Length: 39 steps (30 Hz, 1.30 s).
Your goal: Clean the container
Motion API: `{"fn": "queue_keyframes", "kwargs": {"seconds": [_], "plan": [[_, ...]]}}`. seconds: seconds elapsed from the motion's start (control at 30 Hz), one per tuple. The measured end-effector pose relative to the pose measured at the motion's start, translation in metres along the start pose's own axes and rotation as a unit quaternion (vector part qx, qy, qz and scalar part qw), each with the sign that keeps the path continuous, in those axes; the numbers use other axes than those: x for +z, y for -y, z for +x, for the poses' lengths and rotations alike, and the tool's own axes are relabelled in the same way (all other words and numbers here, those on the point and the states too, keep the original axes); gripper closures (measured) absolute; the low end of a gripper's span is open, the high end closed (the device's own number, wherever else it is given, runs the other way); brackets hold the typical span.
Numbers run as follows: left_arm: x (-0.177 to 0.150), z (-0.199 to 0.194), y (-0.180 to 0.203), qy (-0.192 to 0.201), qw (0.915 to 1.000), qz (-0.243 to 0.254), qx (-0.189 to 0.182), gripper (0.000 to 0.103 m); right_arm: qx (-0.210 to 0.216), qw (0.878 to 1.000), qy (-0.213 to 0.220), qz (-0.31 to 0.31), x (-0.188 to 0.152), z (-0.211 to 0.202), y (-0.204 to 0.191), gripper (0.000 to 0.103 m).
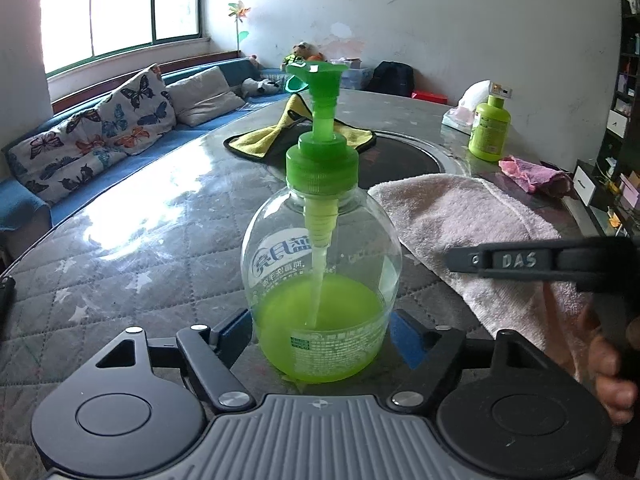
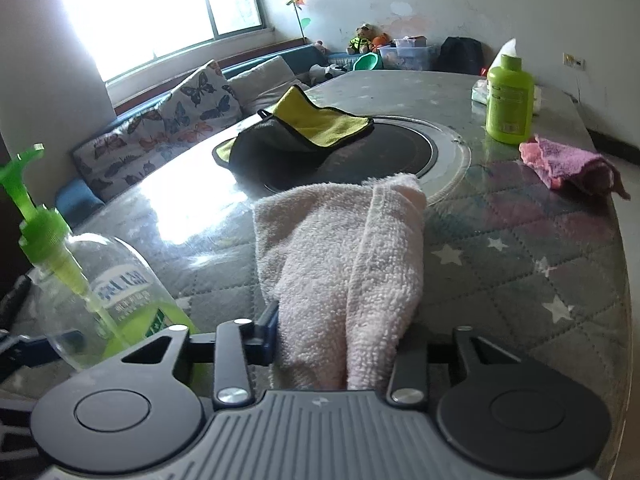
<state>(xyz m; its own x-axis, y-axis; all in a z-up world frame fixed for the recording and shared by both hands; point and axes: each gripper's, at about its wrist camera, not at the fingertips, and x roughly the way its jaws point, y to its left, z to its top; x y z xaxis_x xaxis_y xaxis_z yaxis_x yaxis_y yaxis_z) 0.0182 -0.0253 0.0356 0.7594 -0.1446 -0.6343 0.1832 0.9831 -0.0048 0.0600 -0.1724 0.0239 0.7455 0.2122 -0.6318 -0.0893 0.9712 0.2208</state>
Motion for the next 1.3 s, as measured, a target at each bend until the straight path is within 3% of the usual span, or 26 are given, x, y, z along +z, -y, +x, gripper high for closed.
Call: {"fn": "queue_keyframes", "kwargs": {"seconds": [0.33, 0.47, 0.97, 1.1, 1.23, 1.3], "plan": [[-0.008, -0.017, 0.0, 0.02, 0.9982, 0.024, -0.051, 0.027, 0.059, 0.998, 0.015, 0.032, 0.003, -0.028, 0.006, 0.074], [-0.013, -0.02, 0.003, 0.021, 0.9977, 0.037, -0.052, 0.027, 0.096, 0.994, 0.029, 0.034, 0.006, -0.045, 0.003, 0.074], [-0.025, -0.021, -0.001, 0.023, 0.997, 0.049, -0.057, 0.027, 0.162, 0.986, 0.013, -0.037, -0.011, -0.053, -0.013, 0.074], [-0.024, -0.023, 0.001, 0.03, 0.9966, 0.056, -0.054, 0.027, 0.146, 0.988, -0.012, -0.046, -0.018, -0.045, -0.01, 0.074], [-0.023, -0.026, 0.002, 0.033, 0.9966, 0.056, -0.051, 0.025, 0.112, 0.991, -0.026, -0.064, -0.026, -0.043, -0.01, 0.061], [-0.022, -0.028, 0.001, 0.036, 0.9968, 0.052, -0.049, 0.021, 0.094, 0.992, -0.031, -0.074, -0.03, -0.042, -0.01, 0.046]]}}
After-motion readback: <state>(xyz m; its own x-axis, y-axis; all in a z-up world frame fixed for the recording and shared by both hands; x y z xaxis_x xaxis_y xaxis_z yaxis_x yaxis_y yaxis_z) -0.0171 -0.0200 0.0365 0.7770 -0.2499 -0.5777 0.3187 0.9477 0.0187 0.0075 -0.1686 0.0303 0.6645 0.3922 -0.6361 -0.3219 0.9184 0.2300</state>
